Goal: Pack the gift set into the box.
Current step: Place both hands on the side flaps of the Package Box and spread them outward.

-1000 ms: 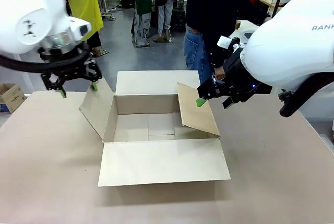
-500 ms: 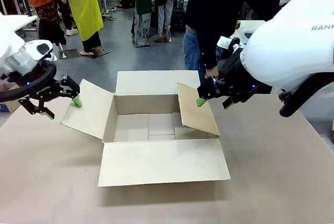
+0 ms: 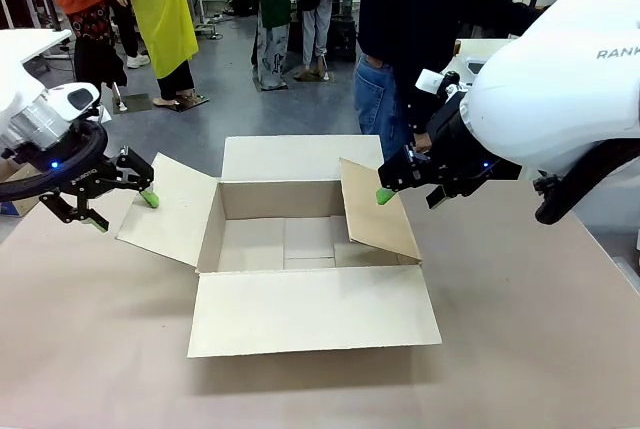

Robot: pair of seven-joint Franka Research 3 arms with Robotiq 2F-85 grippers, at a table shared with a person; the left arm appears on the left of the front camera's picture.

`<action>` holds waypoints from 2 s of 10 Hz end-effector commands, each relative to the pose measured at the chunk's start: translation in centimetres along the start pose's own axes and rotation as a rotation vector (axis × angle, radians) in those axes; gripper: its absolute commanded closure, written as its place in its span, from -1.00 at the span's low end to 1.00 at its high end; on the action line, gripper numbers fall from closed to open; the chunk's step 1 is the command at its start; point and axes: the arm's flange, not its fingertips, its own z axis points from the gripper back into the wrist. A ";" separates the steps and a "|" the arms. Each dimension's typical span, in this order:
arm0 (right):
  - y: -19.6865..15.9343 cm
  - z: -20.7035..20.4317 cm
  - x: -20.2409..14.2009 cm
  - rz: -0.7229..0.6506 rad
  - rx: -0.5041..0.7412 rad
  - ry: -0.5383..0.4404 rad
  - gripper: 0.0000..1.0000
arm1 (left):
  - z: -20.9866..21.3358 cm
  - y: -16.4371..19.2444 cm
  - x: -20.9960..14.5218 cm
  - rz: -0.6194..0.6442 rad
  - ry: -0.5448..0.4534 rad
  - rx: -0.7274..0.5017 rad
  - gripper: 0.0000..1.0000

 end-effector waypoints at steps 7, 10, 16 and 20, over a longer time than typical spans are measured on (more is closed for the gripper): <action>11.6 -5.6 5.2 -0.021 -0.564 -0.043 -1.00 | 0.4 -0.1 -0.1 0.013 -0.011 0.028 -1.00; 12.1 -9.2 7.7 0.008 -0.608 0.058 -1.00 | 0.4 -0.1 -0.1 0.013 -0.011 0.028 -1.00; 9.9 -15.8 9.5 -0.053 -0.722 0.141 -1.00 | 0.4 -0.1 -0.1 0.013 -0.011 0.028 -1.00; 8.4 -13.4 9.2 -0.096 -0.743 0.107 -1.00 | 0.4 -0.1 -0.1 0.013 -0.011 0.028 -1.00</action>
